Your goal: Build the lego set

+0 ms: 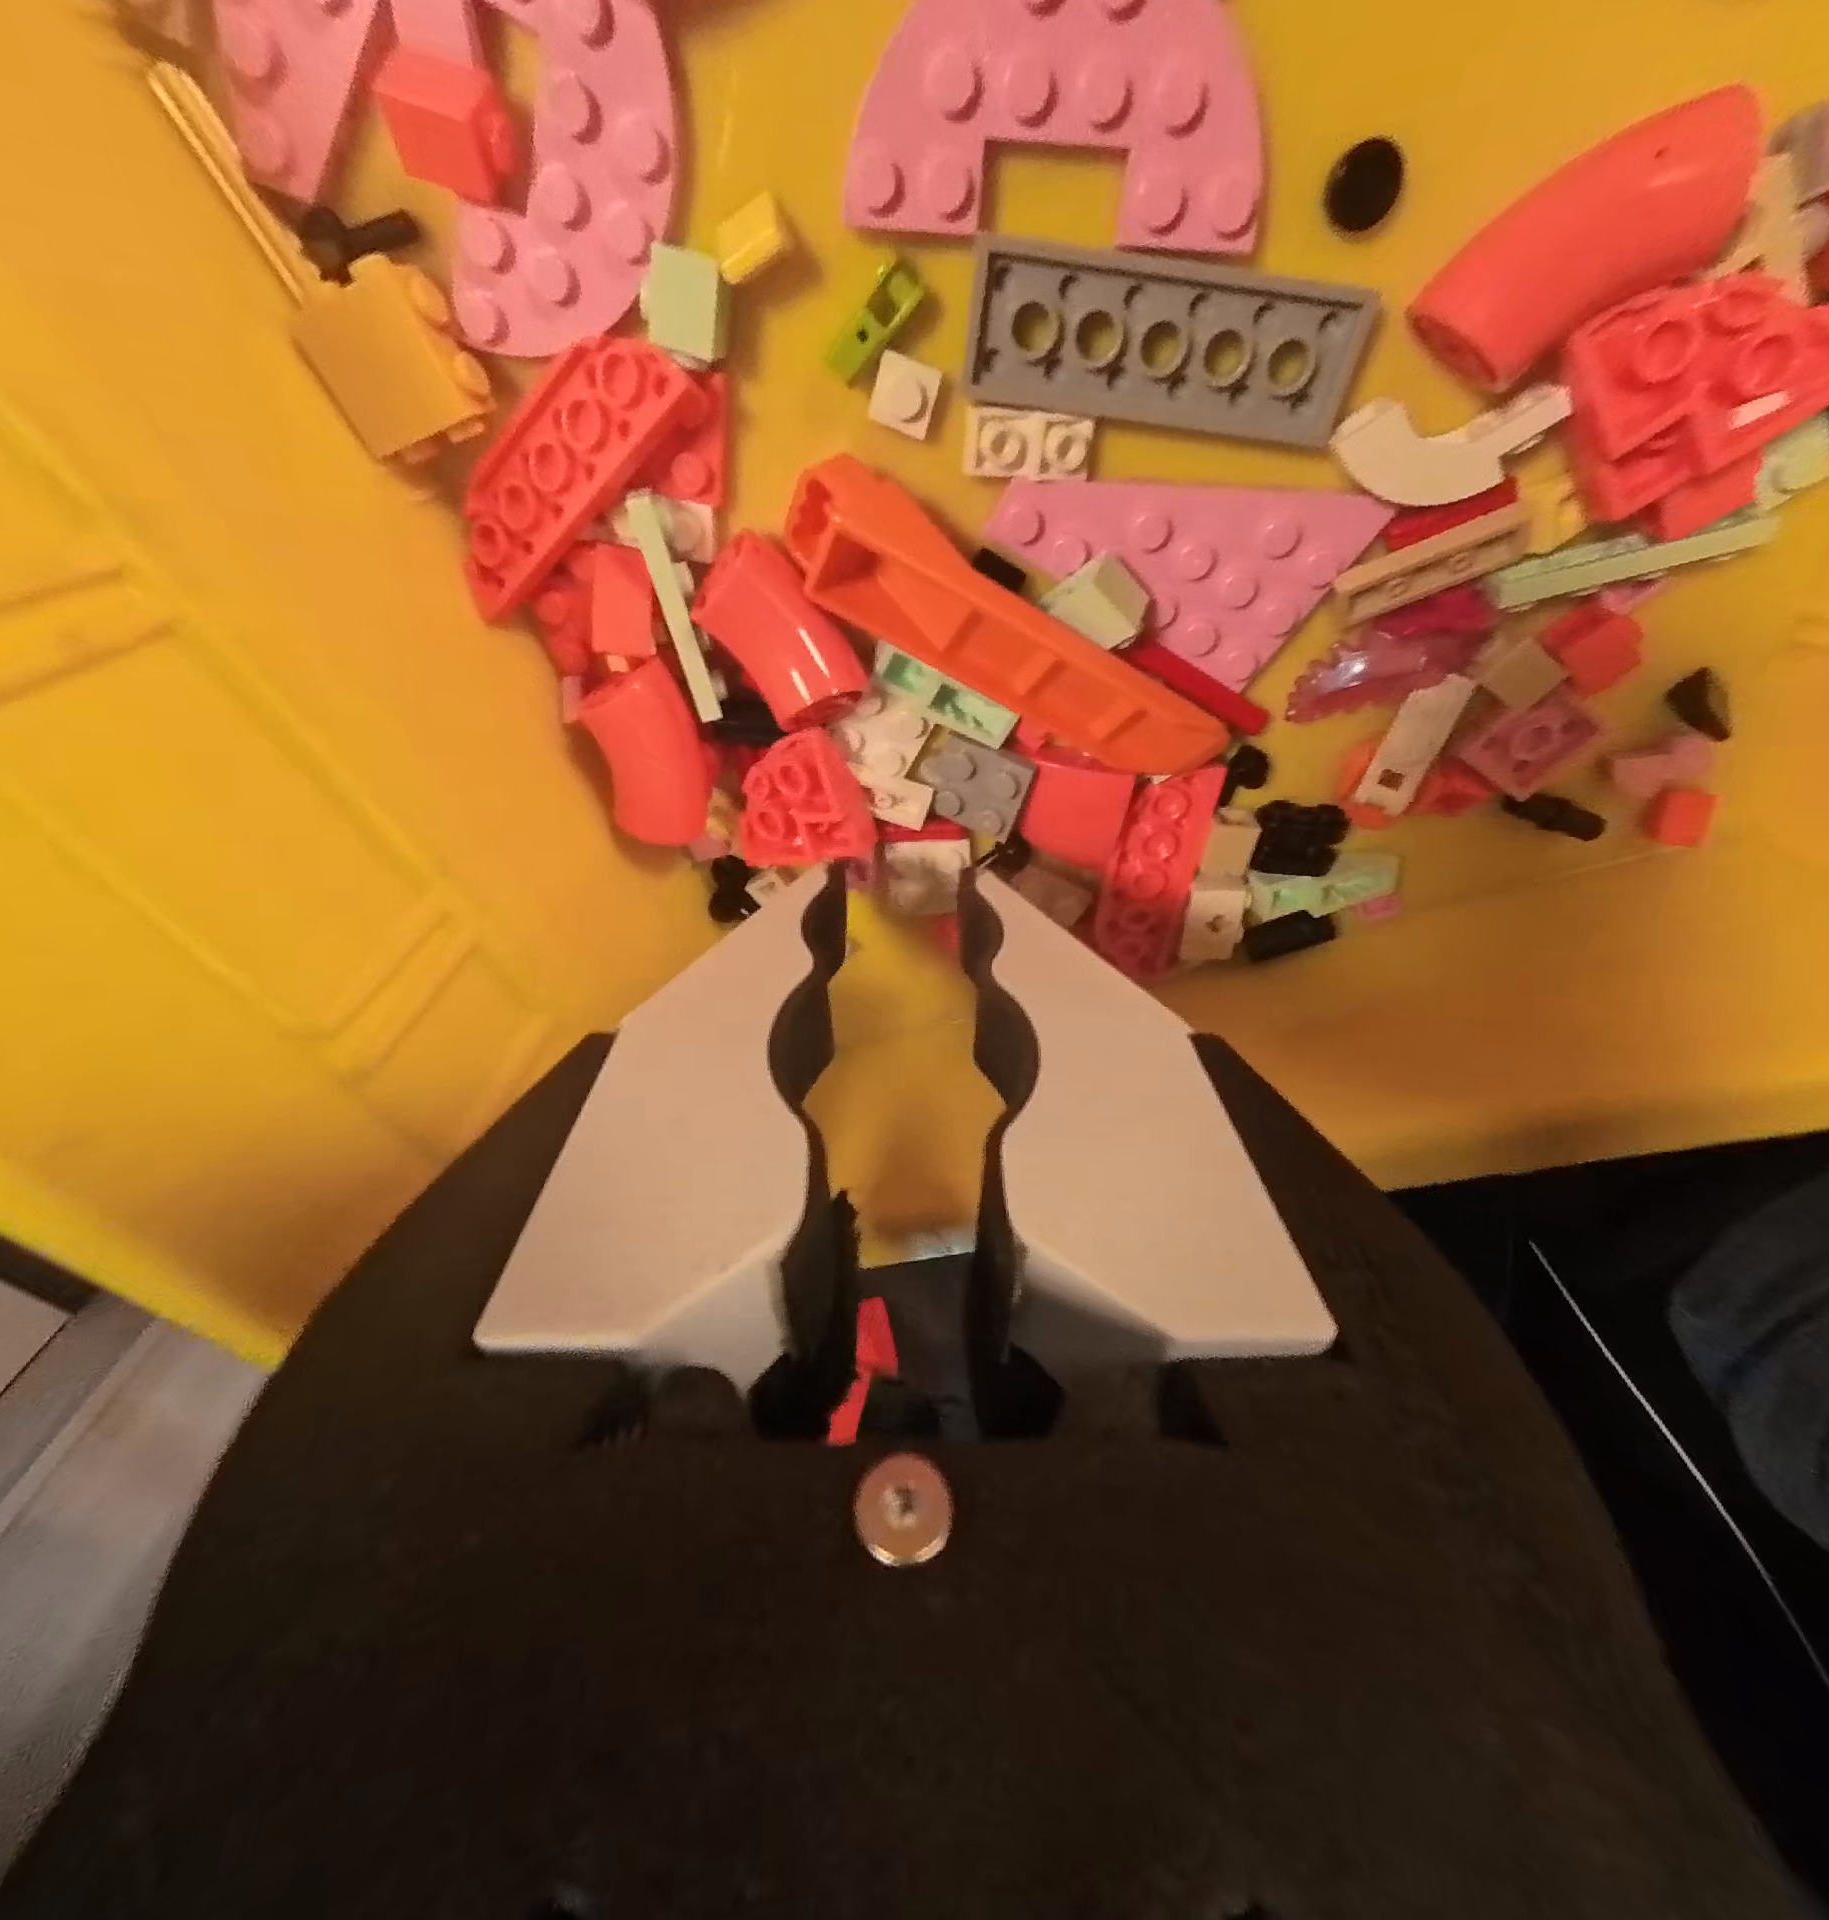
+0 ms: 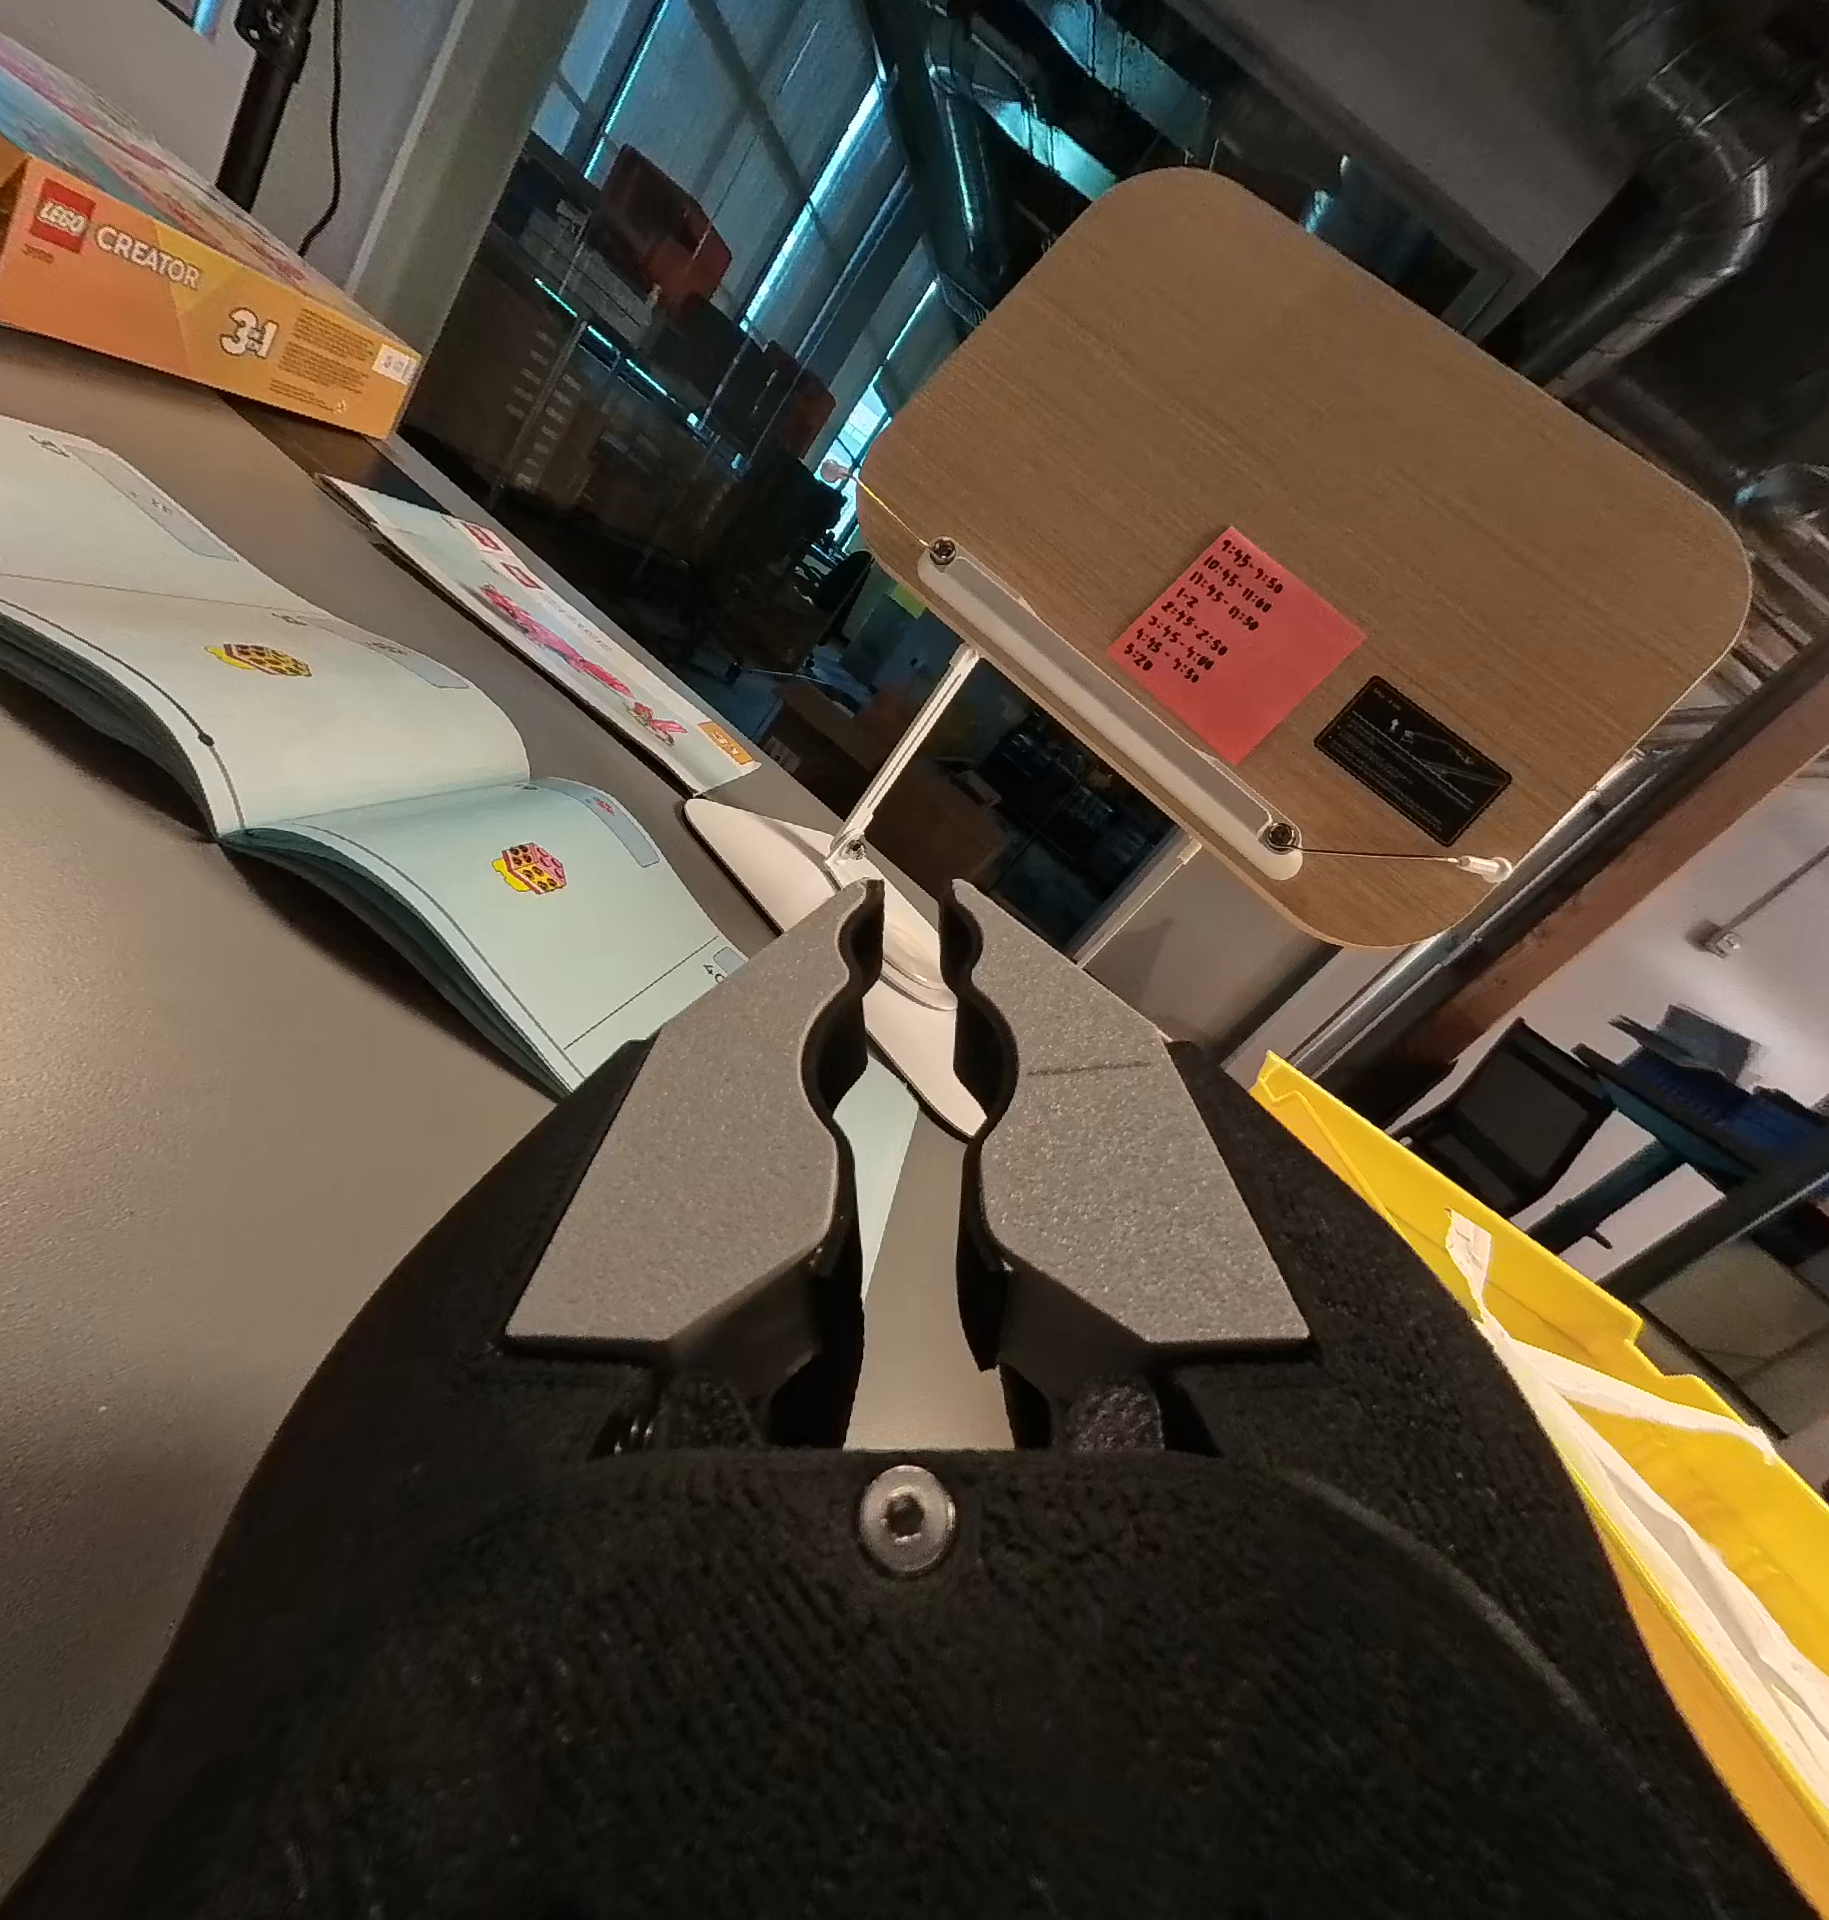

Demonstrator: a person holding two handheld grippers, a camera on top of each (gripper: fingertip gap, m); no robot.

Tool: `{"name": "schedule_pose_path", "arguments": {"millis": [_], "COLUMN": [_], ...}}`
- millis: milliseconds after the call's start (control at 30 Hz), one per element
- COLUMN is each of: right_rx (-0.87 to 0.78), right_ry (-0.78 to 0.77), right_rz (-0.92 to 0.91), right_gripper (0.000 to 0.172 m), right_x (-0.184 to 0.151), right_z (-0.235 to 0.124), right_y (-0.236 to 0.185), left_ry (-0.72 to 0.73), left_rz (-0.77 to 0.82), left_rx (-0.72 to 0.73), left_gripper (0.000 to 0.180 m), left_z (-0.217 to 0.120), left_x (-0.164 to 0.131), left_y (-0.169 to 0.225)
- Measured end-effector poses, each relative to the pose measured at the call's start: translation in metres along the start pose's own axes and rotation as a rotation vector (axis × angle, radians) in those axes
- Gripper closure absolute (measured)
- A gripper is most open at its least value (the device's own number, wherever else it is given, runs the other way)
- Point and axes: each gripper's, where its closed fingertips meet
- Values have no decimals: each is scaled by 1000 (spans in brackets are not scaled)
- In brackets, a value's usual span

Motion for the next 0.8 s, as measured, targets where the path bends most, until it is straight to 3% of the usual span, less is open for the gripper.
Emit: {"name": "schedule_pose_path", "arguments": {"millis": [333, 433, 700, 800], "right_rx": [3, 4, 9, 10], "right_ry": [-1, 1, 2, 3], "right_rz": [6, 8, 14, 15], "right_gripper": [163, 163, 164, 164], "right_x": [-1, 0, -1, -1], "right_z": [0, 0, 0, 0], "right_y": [0, 0, 0, 0], "left_ry": [-3, 1, 5, 14], "left_rz": [-90, -119, -118, -122], "left_rx": [-46, -58, -51, -51], "left_gripper": [161, 173, 173, 164], "left_z": [5, 6, 0, -5], "left_x": [-2, -3, -8, -8], "left_y": [7, 6, 5, 5]}}
Point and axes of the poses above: each gripper's, where its closed fingertips meet, z out along the fingers, x out of its top, y = z × x across the jaws, and after that the axes turned 10 degrees about z, right-handed
